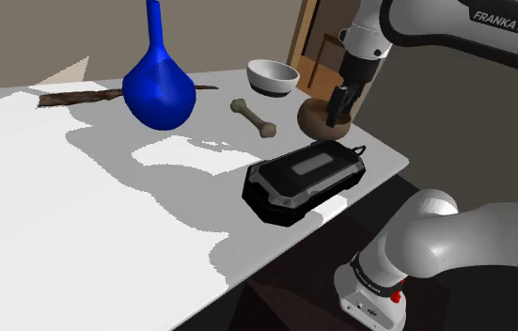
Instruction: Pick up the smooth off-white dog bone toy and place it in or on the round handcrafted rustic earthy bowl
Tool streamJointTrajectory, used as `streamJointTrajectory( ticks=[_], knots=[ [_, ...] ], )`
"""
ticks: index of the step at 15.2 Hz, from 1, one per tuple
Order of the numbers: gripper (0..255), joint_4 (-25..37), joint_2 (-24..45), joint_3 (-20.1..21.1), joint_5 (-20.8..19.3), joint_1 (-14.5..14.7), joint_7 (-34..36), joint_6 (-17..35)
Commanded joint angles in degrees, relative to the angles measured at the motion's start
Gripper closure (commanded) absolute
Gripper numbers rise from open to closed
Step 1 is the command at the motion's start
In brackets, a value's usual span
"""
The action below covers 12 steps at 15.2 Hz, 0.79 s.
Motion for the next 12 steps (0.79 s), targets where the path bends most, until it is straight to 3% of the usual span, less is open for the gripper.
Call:
streamJointTrajectory(
  ticks=[1, 12],
  knots=[
    [0, 0.0, 0.0, 0.0, 0.0, 0.0, 0.0, 0.0],
    [0, 8.23, 20.98, 3.16, 3.03, -0.18, 9.59, 14.85]
  ],
)
